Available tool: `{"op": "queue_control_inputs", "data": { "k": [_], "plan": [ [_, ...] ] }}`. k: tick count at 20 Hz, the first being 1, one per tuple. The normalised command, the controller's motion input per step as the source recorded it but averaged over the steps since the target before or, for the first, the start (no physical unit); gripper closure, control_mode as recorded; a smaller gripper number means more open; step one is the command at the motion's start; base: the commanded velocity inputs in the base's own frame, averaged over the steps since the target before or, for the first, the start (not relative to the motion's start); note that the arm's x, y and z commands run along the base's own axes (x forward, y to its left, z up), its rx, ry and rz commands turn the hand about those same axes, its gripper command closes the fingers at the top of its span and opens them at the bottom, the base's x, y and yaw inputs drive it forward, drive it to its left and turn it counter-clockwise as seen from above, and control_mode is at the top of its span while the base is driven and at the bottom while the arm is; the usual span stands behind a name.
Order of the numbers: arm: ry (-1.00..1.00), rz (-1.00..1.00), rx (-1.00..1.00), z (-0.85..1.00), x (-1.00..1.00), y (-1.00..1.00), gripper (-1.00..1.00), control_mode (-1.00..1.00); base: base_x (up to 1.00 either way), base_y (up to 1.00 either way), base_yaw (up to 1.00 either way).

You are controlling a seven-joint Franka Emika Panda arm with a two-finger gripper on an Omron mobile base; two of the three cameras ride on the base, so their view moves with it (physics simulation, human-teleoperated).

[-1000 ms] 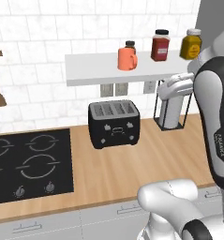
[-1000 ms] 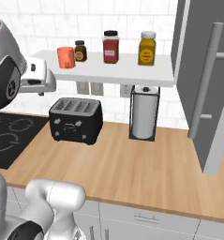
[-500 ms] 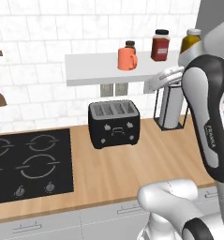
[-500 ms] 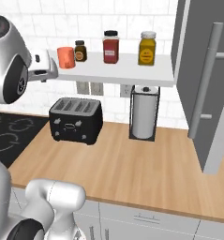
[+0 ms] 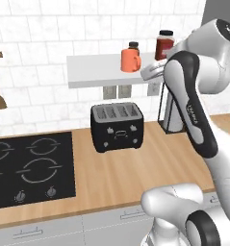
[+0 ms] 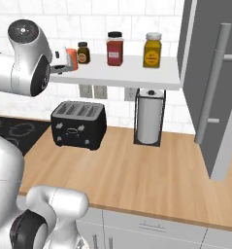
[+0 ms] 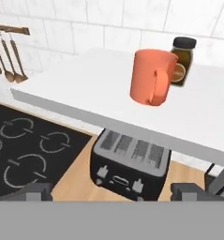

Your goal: Gather all objects into one cabinet and sort the glasses and bowls to opposite sides.

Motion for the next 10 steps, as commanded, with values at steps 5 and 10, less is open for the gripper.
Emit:
{"op": "queue_control_inputs", "data": {
  "k": [5, 10],
  "plan": [
    [0.00, 0.00, 0.02, 0.00, 1.00, 0.01, -1.00, -1.00, 0.00, 0.00, 0.00],
    [0.03, 0.00, 0.00, 0.00, 0.80, 0.00, -1.00, -1.00, 0.00, 0.00, 0.00]
  ]
}}
